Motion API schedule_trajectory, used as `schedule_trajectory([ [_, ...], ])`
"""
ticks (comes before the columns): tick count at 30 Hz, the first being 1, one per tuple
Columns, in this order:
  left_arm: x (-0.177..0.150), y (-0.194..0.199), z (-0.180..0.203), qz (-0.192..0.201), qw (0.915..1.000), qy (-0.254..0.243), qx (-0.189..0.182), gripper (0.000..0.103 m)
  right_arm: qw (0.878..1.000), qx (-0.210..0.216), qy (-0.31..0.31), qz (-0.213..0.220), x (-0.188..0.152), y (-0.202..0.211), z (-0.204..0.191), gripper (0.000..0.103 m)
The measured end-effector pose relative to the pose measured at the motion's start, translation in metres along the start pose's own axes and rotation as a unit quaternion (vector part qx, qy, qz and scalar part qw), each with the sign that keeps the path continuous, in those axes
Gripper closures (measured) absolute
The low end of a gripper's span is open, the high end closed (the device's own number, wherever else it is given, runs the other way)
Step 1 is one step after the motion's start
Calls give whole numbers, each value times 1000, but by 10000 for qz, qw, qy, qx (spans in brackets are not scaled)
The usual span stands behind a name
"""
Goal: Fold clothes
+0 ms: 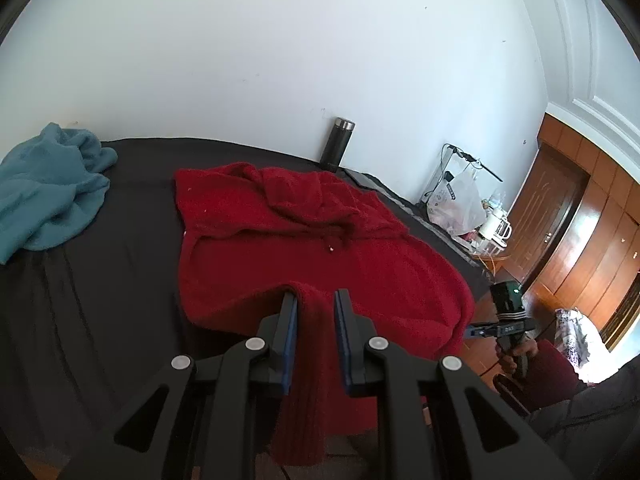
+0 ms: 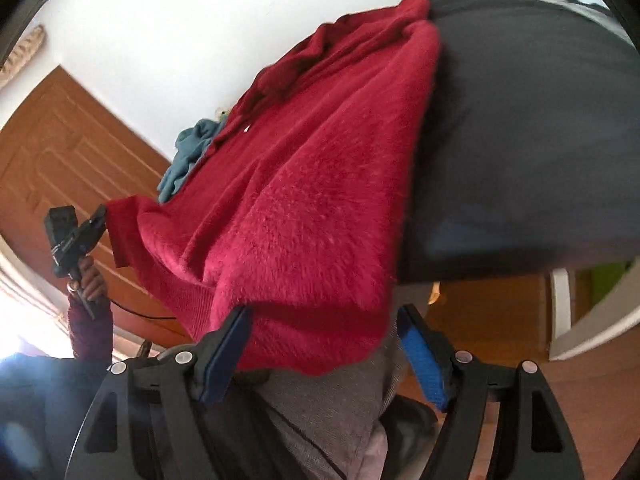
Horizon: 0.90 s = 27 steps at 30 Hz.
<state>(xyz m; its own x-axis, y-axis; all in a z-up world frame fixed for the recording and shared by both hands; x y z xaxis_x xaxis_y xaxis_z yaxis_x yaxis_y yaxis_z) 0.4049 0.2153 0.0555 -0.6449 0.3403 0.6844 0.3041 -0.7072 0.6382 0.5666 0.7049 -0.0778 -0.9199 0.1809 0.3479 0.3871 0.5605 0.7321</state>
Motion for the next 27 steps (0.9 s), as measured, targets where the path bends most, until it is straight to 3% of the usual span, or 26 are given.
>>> schedule_trajectory([
  [2, -5, 1, -2, 0, 10000, 68, 2, 83, 9999, 60, 42, -119, 3, -12, 1, 28],
  [4, -10, 1, -5, -9, 9999, 148, -15, 83, 9996, 22, 142, -234, 0, -19, -5, 52],
  [5, -13, 1, -8, -17, 9998, 189, -23, 83, 9994, -16, 177, -292, -2, -22, -8, 68],
  [8, -21, 0, -13, -55, 9996, 284, -24, 83, 9990, 3, 371, -230, -11, -19, -22, 90],
  [15, -28, 0, -17, -29, 9993, 364, -82, 83, 9949, -353, 934, 121, -23, -4, -61, 91],
  [27, -30, -5, -14, -86, 9995, 302, -54, 83, 9979, -549, 331, -92, -25, -7, -50, 90],
])
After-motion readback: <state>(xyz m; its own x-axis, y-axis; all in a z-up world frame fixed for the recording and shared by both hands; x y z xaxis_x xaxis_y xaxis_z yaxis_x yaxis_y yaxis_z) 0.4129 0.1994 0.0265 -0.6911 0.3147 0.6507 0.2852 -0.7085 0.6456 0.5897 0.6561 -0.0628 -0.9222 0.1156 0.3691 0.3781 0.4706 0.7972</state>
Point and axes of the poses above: each gripper's, at about its wrist camera, not at the fingertips, and y roughly against the way its jaws point, z to its right, x to its top, the point moved 1 cm from there along -y, roughly the way its jaws point, and after that the axes turned 13 degrees about -z, right-handed, at the moved point
